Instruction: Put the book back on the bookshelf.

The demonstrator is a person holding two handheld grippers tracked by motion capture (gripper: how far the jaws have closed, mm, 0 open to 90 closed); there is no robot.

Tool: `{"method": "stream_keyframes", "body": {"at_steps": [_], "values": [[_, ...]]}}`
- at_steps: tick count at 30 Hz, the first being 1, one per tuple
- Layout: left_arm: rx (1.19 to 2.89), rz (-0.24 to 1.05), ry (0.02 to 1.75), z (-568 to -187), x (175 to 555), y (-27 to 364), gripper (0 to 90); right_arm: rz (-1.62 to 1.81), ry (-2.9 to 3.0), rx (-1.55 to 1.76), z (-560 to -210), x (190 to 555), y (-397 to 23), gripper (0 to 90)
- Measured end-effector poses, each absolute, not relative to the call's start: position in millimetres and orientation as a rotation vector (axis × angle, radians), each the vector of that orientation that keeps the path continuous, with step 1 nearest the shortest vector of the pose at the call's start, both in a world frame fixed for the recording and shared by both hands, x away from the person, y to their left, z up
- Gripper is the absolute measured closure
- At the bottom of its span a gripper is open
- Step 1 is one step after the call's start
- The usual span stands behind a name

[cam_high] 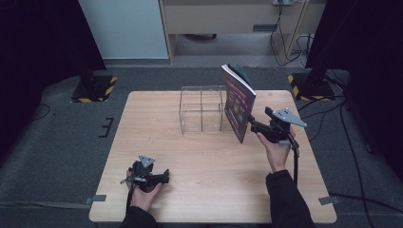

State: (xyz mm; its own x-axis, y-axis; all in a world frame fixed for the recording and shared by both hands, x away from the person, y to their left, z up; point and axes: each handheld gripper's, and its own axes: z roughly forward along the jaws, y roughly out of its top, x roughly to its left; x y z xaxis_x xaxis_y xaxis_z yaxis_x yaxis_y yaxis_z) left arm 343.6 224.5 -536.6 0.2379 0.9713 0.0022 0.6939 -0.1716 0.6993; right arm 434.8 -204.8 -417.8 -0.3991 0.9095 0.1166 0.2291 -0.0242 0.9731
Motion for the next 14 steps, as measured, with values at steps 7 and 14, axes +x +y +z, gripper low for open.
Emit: {"method": "stream_keyframes", "body": {"at_steps": [7,14], "values": [[1.938,0.622,1.519,-537,344,224,0.1,1.357,1.792,1.266,-450,407,-233,16.1],[1.938,0.621,1.519,-537,344,224,0.1,1.178,1.893,1.326,-492,381,-262,14.7]]}}
